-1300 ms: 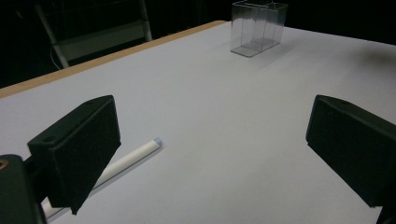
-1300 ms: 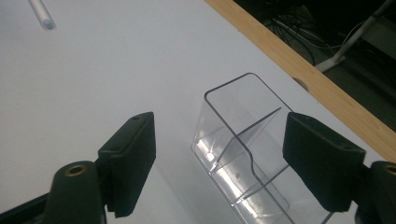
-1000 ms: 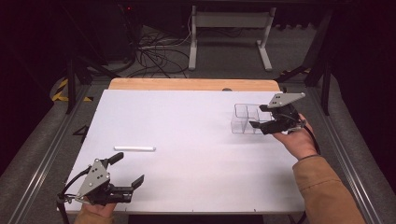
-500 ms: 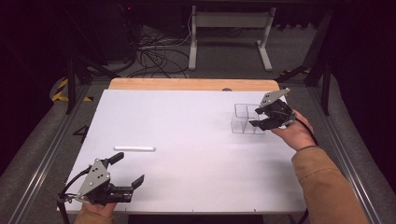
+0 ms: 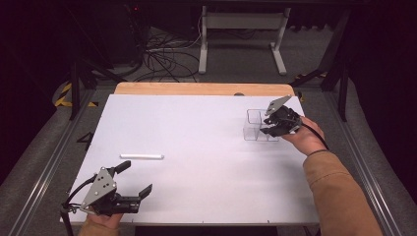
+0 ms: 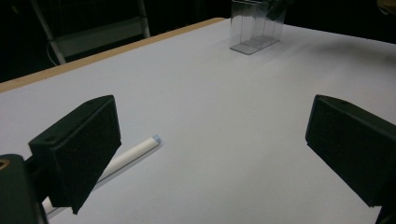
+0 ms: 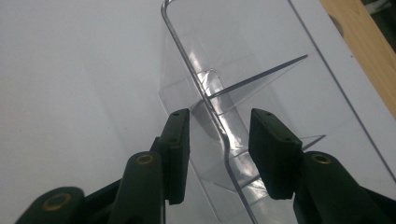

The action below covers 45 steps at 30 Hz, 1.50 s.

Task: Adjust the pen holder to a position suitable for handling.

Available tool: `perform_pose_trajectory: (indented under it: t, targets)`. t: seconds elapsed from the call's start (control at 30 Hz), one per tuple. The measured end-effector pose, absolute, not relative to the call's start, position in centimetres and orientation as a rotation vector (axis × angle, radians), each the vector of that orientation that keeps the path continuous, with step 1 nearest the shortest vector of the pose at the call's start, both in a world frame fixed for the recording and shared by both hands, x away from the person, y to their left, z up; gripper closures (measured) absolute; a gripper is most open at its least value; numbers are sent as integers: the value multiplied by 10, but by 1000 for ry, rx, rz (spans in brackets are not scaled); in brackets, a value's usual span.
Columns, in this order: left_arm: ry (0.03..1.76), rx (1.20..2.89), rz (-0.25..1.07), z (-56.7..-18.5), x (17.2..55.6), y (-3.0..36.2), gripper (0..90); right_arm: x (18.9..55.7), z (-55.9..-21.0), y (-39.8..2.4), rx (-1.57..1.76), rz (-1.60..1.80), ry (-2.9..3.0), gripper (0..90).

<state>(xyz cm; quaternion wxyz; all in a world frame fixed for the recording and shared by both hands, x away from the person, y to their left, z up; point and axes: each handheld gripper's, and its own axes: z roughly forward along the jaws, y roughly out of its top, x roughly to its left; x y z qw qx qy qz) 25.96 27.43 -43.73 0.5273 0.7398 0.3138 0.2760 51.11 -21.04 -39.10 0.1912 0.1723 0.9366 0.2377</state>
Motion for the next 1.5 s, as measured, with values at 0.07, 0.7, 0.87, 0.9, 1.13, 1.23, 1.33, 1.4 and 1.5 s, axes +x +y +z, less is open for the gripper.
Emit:
perform_pose_trajectory:
  t: [0.07,0.7,0.87,0.9,1.13,1.23,1.33,1.4,1.5]
  targets:
    - [751,1767,656,-437,260,274,41,512,-393,-209,484,662,2637,594]
    - [745,1774,654,-438,260,274,41,521,-413,-193,465,517,2737,649]
    - [747,1768,652,-438,260,274,41,522,-415,-192,463,502,2750,668]
    - [747,1768,651,-438,260,273,41,522,-415,-192,458,502,2750,672]
    - [747,1772,651,-438,260,273,42,519,-409,-195,433,520,2754,737]
    - [750,1769,650,-438,260,273,42,516,-408,-195,400,505,2759,784]
    - [749,1770,650,-438,260,273,42,510,-401,-193,399,521,2751,862]
    - [749,1770,647,-438,260,273,42,510,-399,-193,402,543,2763,871]
    - [749,1769,650,-438,259,273,42,501,-386,-185,368,601,2754,880]
